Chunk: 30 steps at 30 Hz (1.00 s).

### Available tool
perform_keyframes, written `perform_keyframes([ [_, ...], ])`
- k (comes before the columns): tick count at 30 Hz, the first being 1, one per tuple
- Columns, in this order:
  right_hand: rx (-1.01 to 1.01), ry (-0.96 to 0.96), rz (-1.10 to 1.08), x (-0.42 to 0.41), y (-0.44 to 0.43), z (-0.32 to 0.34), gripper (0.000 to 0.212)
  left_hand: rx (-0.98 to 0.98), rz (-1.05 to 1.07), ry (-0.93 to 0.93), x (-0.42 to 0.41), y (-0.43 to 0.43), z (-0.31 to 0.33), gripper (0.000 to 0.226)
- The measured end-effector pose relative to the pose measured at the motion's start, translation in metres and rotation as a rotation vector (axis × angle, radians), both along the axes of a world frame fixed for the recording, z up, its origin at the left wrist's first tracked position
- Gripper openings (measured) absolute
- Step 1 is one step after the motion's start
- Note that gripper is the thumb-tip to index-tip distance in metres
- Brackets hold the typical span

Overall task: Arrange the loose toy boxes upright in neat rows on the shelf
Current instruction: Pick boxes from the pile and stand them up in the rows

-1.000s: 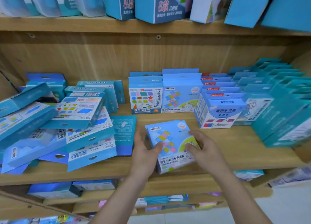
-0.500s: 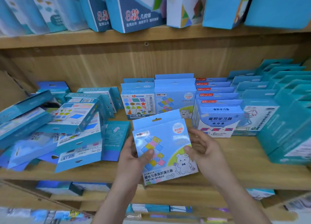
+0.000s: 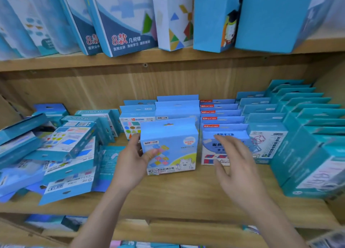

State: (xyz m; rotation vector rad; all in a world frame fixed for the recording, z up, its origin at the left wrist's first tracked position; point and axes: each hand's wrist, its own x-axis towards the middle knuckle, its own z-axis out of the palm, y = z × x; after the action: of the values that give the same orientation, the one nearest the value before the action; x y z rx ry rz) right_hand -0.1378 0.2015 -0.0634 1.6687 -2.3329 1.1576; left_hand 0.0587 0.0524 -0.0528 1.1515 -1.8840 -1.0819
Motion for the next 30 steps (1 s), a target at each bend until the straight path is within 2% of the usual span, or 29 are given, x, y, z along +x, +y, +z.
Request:
perform_keyframes([
  [4, -0.042, 0.102, -0.022, -0.018, -0.007, 0.02, 0.055, -0.1, 0.012, -0.061, -0.024, -0.023, -0.004, 0.031],
  [8, 0.019, 0.162, -0.045, -0.029, -0.018, 0.023, 0.056, -0.18, 0.034, -0.087, -0.049, -0.032, -0.011, 0.033],
  [10, 0.071, 0.184, -0.037, -0.032, -0.023, 0.02, 0.056, -0.226, 0.08, -0.106, -0.056, -0.033, -0.015, 0.043],
  [14, 0.12, 0.207, -0.038, -0.034, -0.028, 0.016, 0.056, -0.332, 0.169, -0.237, -0.061, -0.039, -0.024, 0.078],
  [17, 0.108, 0.219, -0.04, -0.036, -0.031, 0.016, 0.056, -0.343, 0.182, -0.253, -0.062, -0.042, -0.022, 0.09],
  [20, 0.114, 0.27, -0.064, -0.041, -0.035, 0.017, 0.056, -0.427, 0.154, -0.325, -0.062, -0.044, -0.019, 0.088],
  [24, 0.157, 0.356, -0.069, -0.045, -0.042, 0.021, 0.06, -0.524, 0.06, -0.544, -0.063, -0.054, -0.014, 0.07],
  [30, 0.291, 0.449, 0.036, -0.054, -0.052, 0.029, 0.061, -0.549, 0.052, -0.709, -0.068, -0.055, -0.018, 0.075],
])
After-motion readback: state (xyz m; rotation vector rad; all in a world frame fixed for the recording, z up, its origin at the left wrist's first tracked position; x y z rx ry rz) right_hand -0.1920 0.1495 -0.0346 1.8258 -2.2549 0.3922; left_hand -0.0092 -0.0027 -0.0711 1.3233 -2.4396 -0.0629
